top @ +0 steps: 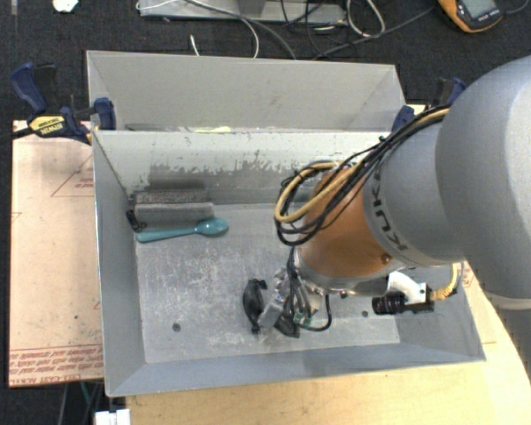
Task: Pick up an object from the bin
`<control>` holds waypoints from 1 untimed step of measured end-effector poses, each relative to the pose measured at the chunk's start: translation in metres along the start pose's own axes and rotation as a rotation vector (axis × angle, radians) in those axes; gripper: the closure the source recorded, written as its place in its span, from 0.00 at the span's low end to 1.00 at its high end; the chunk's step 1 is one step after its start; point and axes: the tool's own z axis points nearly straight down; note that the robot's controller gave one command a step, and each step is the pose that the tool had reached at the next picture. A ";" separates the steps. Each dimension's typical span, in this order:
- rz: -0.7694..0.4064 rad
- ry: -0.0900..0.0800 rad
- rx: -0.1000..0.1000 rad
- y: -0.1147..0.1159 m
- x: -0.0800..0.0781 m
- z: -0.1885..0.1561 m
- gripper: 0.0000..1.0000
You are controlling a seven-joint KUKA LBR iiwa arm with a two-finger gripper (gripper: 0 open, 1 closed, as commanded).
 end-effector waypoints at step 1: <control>0.001 0.000 0.000 0.000 0.000 0.000 1.00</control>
Offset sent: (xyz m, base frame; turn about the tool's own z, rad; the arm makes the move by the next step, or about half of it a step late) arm -0.0100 0.0062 0.1524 -0.0680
